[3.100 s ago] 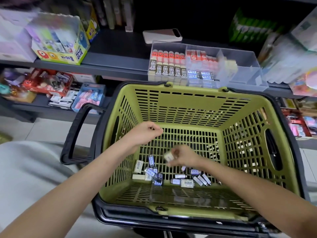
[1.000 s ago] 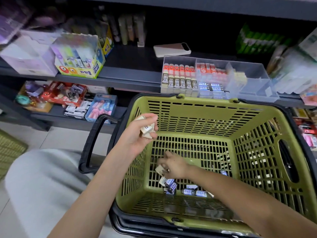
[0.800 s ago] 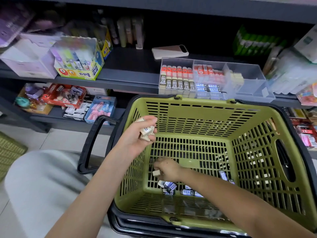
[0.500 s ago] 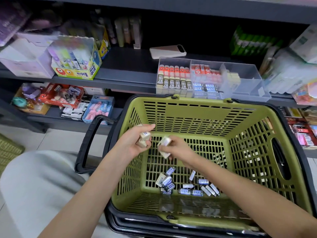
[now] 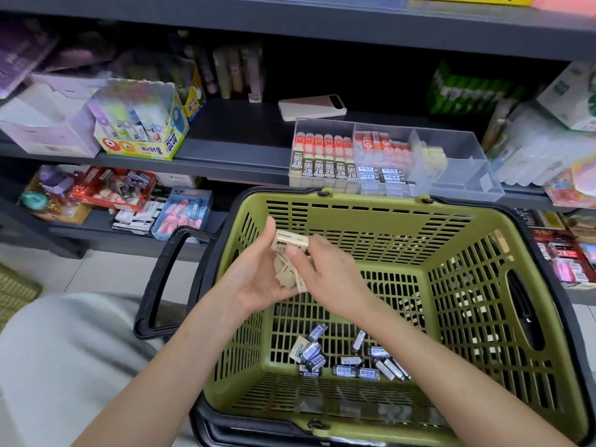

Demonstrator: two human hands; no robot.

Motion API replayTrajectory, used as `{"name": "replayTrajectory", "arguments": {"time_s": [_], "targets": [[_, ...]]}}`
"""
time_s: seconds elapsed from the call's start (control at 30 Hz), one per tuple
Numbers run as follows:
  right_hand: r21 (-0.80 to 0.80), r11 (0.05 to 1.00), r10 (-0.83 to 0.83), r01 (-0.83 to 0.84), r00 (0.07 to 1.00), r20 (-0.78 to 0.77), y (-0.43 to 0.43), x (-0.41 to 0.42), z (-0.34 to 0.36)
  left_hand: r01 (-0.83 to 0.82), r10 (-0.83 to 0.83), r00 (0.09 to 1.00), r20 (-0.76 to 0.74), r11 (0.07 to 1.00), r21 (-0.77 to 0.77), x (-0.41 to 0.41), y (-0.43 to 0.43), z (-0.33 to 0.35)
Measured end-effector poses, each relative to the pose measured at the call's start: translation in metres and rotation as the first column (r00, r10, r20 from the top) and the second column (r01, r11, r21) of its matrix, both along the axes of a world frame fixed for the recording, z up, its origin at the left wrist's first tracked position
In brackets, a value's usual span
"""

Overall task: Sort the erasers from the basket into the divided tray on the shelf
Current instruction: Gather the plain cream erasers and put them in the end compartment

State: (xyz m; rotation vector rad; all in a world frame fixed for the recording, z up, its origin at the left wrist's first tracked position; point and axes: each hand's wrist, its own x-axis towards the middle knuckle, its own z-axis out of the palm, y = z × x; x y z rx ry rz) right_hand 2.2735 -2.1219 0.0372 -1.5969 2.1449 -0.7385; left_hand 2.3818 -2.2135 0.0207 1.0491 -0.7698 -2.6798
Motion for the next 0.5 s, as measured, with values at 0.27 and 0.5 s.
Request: {"name": "replayTrajectory", "arguments": {"time_s": [0.27, 0.5], "targets": [[-0.18, 0.968, -0.138, 0.174, 0.971, 0.196, -0.009, 0.009, -0.008, -0.115, 0.127, 0.99, -0.068, 0.981, 0.157, 0.002, -0.001, -0.003], [-0.307, 0.907, -0.209, 0.29, 0.94, 0.27, -0.024, 0.02, -0.01, -0.203, 0.201, 0.979, 0.036, 0.938, 0.279, 0.0, 0.002, -0.004]]}}
